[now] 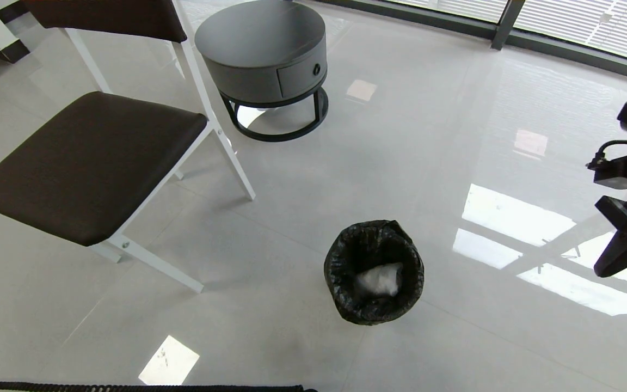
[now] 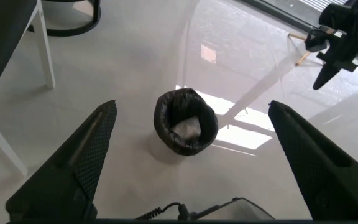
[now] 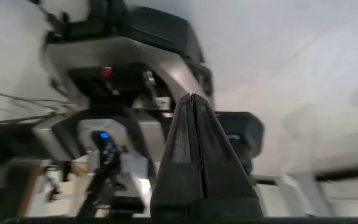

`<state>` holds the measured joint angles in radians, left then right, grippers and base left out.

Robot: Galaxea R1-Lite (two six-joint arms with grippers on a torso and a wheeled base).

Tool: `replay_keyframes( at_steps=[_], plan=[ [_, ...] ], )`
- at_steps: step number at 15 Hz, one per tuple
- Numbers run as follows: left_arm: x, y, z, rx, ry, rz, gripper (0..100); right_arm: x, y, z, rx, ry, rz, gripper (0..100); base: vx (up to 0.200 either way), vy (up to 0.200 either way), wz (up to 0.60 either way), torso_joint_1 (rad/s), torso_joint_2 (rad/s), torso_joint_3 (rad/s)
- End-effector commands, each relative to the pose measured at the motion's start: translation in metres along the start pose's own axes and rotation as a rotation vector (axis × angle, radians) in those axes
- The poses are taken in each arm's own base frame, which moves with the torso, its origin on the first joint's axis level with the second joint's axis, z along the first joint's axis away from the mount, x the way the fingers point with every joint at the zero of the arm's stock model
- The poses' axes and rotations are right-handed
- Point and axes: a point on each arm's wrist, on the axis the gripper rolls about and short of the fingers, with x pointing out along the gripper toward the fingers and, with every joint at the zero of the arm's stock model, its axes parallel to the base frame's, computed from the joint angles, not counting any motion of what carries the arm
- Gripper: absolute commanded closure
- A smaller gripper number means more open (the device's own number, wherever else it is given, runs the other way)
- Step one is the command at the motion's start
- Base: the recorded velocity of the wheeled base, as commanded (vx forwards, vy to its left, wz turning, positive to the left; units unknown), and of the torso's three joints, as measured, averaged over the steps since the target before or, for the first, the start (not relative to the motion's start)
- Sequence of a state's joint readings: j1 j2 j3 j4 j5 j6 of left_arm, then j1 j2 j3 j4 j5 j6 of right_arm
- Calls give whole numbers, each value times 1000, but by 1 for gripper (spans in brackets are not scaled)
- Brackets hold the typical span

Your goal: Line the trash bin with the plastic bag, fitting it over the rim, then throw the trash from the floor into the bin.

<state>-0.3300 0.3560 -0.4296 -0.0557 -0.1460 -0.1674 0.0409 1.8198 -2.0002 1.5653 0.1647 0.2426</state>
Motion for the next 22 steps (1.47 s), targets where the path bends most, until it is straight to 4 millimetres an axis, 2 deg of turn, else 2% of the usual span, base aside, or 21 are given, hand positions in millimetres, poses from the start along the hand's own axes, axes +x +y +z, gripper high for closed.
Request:
replay_keyframes(
  at_steps=[1, 3, 5, 6, 7, 9, 10, 13, 14, 15, 16, 20, 22],
  plan=[
    [-1, 0, -1, 1, -5, -4, 0, -18, -20, -10, 72, -55, 25, 100, 0, 0, 0, 0, 0, 0],
    [-1, 0, 0, 1, -7, -4, 0, -38, -28, -27, 102, -117, 101, 100, 0, 0, 0, 0, 0, 0],
    [-1, 0, -2, 1, -3, -5, 0, -71, -28, -67, 40, -248, 132, 100, 0, 0, 0, 0, 0, 0],
    [-2, 1, -6, -1, 7, -3, 0, -96, -27, -108, -49, -390, 140, 100, 0, 0, 0, 0, 0, 0],
    [-1, 1, -9, -2, 16, -2, 0, -114, -26, -138, -98, -524, 148, 100, 0, 0, 0, 0, 0, 0],
    [-2, 3, -18, -7, 37, 1, 0, -153, -25, -207, -203, -938, 172, 100, 0, 0, 0, 0, 0, 0],
    [-1, 4, -26, -9, 59, 7, 0, -158, -27, -232, -244, -1101, 171, 100, 0, 0, 0, 0, 0, 0],
    [-7, 7, -50, -13, 82, 19, 0, -77, -43, -227, -254, -1256, 57, 100, 0, 0, 0, 0, 0, 0],
    [-10, 8, -54, -12, 76, 30, 0, -56, -48, -225, -249, -1284, 44, 100, 0, 0, 0, 0, 0, 0],
    [-12, 9, -57, -10, 62, 67, 0, -36, -52, -226, -249, -1297, 40, 100, 0, 0, 0, 0, 0, 0],
    [-14, 11, -59, -6, 43, 149, 0, -7, -59, -229, -239, -1282, 32, 100, 0, 0, 0, 0, 0, 0],
    [-15, 16, -84, 13, 82, 382, 0, 60, -74, -241, -179, -1196, -20, 100, 0, 0, 0, 0, 0, 0],
    [-18, 17, -101, 77, 115, 454, 0, 85, -79, -245, -179, -1201, -20, 100, 0, 0, 0, 0, 0, 0]
  ],
)
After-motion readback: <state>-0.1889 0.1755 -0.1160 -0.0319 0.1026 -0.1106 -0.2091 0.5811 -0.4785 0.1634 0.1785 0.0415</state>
